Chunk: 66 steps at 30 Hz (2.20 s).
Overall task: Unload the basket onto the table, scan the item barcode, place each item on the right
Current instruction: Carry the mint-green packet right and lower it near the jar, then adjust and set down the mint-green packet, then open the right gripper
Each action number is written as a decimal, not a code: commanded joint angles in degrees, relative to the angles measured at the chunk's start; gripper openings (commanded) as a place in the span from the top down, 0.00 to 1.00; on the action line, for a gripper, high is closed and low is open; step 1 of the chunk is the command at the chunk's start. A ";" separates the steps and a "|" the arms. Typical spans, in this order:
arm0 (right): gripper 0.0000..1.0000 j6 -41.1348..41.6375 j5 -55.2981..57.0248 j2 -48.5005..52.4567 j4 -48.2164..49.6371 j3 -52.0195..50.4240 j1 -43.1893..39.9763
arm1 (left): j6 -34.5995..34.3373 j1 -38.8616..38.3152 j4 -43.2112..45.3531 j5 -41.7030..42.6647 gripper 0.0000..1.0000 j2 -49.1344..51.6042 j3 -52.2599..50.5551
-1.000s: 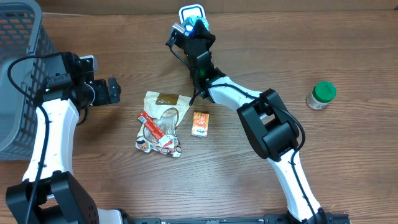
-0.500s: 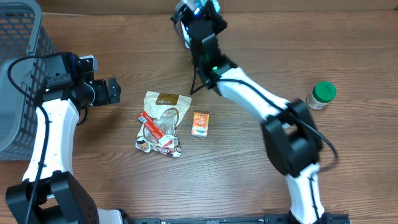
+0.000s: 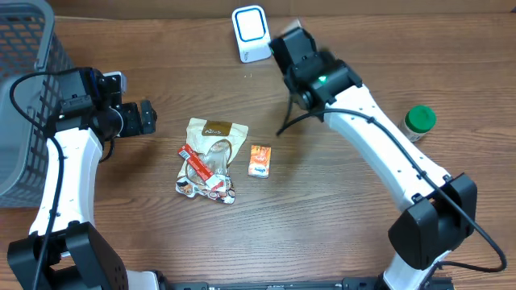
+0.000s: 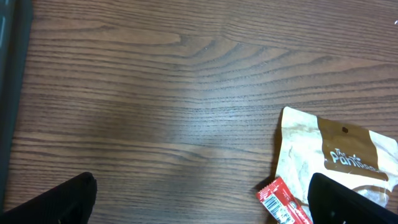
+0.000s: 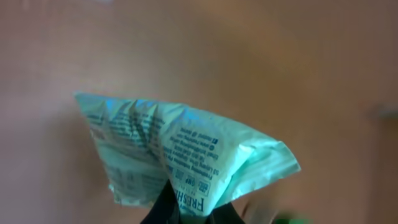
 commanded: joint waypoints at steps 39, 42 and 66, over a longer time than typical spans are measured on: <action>0.50 36.02 -26.88 -0.72 -5.53 -21.44 -24.52 | 0.70 -0.07 0.24 0.50 0.00 0.31 0.81; 0.71 30.16 -28.94 -0.72 -5.60 -21.46 -23.89 | 0.70 -0.07 0.22 0.50 0.01 0.31 0.81; 0.62 40.70 -23.71 -0.72 6.34 -33.90 -23.58 | 0.70 -0.07 0.24 0.50 0.00 0.31 0.81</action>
